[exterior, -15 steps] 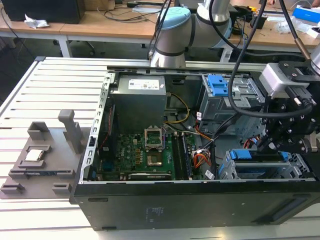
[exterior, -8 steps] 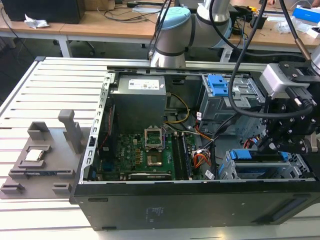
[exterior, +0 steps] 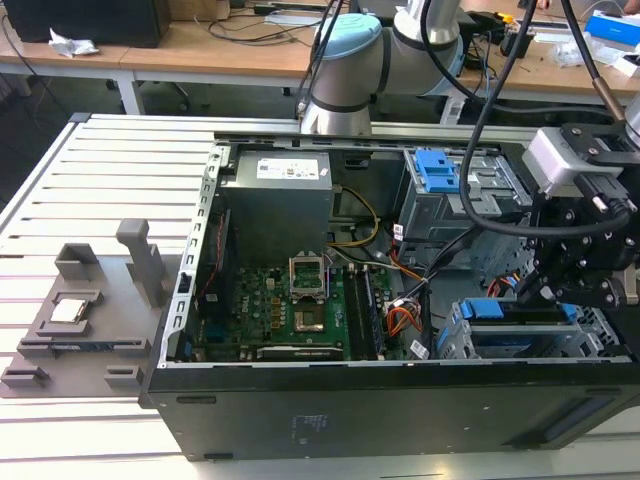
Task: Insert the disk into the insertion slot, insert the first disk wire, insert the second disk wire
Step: 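Insert the second disk wire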
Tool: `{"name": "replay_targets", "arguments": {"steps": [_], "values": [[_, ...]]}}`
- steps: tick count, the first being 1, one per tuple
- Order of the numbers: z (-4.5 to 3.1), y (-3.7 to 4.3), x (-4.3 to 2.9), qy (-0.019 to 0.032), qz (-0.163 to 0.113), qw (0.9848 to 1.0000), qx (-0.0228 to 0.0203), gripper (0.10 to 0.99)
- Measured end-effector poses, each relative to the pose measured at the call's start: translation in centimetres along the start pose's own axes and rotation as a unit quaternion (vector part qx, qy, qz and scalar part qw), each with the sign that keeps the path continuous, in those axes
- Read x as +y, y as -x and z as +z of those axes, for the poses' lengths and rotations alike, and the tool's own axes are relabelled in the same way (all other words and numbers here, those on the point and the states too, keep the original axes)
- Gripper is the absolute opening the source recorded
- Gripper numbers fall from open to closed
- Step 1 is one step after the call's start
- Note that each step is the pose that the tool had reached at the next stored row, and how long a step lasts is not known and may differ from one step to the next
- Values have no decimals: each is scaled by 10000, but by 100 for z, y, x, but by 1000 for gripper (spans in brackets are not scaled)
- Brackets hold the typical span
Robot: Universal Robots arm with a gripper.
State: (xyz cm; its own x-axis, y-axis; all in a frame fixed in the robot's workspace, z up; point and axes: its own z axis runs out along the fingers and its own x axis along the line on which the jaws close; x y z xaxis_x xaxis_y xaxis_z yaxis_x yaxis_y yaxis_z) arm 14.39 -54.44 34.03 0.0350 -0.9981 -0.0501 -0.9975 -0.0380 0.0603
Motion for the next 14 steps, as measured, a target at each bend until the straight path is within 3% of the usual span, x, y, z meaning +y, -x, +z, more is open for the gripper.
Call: {"name": "replay_targets", "arguments": {"steps": [11,12,14], "values": [[43,-6,24,0,0,10000,-10,161],[38,-5,25,0,0,10000,-11,224],[-33,-1,29,0,0,10000,-16,224]]}}
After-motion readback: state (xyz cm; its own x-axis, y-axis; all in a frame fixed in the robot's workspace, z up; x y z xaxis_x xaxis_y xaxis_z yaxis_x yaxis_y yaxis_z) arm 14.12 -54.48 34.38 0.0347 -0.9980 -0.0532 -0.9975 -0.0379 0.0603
